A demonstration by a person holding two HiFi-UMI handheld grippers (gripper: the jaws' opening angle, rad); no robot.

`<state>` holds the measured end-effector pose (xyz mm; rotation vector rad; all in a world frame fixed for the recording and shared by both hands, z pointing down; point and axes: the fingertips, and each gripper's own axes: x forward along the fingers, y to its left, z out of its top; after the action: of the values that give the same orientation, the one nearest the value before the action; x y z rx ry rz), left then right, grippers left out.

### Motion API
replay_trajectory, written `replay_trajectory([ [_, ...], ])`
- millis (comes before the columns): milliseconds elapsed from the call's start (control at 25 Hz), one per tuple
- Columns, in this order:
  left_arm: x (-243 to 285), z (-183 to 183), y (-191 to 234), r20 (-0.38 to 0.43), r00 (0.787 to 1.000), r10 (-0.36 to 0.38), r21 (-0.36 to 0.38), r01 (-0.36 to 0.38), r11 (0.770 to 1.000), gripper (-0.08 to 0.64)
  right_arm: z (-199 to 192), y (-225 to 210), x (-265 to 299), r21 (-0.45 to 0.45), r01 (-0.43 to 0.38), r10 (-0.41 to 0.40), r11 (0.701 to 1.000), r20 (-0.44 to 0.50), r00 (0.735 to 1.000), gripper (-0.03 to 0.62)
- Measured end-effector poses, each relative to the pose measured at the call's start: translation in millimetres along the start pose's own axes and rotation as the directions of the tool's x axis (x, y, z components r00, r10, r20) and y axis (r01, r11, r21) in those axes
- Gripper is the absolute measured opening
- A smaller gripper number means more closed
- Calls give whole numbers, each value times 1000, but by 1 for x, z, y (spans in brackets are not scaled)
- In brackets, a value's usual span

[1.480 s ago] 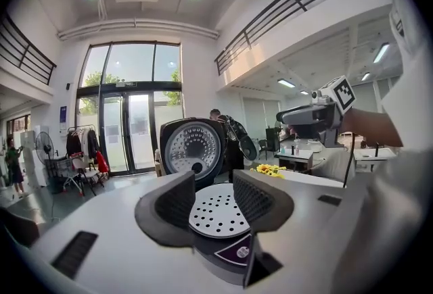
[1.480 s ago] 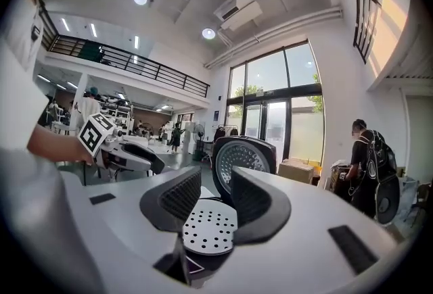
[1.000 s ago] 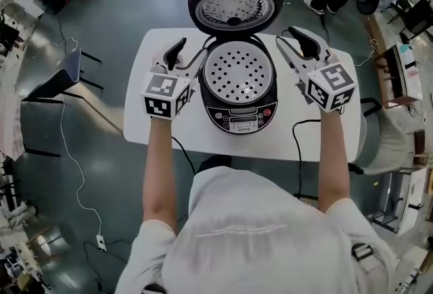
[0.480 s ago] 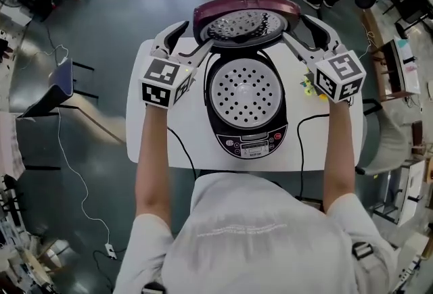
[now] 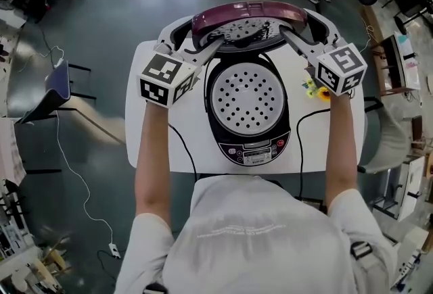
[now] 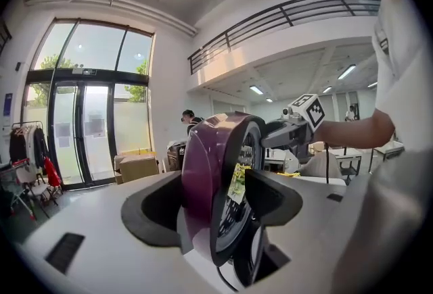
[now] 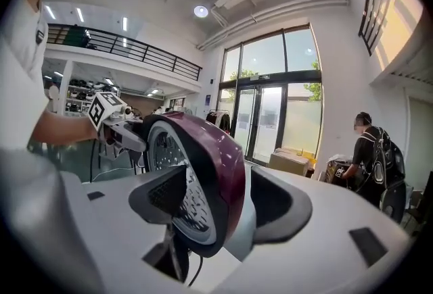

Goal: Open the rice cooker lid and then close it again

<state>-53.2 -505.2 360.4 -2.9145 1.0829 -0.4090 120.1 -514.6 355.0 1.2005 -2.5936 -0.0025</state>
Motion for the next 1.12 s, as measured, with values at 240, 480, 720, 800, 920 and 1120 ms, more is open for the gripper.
replay_trajectory([
  [240, -1, 0, -3, 17, 1000, 22, -25, -22, 999, 304, -5, 7, 0, -25, -28, 28, 999, 2, 1000, 293],
  [480, -11, -2, -21, 8, 999, 32, -18, -32, 999, 310, -9, 20, -17, -47, -69, 69, 996, -6, 998, 288],
  [720, -25, -14, -55, -45, 999, 21, 49, -19, 999, 379, -21, 45, -42, -85, -124, 121, 989, -31, 992, 301],
  [800, -31, -19, -64, -67, 997, 31, 68, -26, 997, 382, -25, 54, -51, -101, -140, 136, 985, -40, 990, 305],
  [920, -37, -26, -77, -100, 994, 49, 96, -39, 995, 390, -27, 67, -63, -132, -158, 153, 979, -49, 987, 311],
  [1120, -48, -39, -97, -115, 992, 59, 130, -44, 991, 394, -39, 91, -80, -182, -202, 191, 962, -73, 979, 336],
])
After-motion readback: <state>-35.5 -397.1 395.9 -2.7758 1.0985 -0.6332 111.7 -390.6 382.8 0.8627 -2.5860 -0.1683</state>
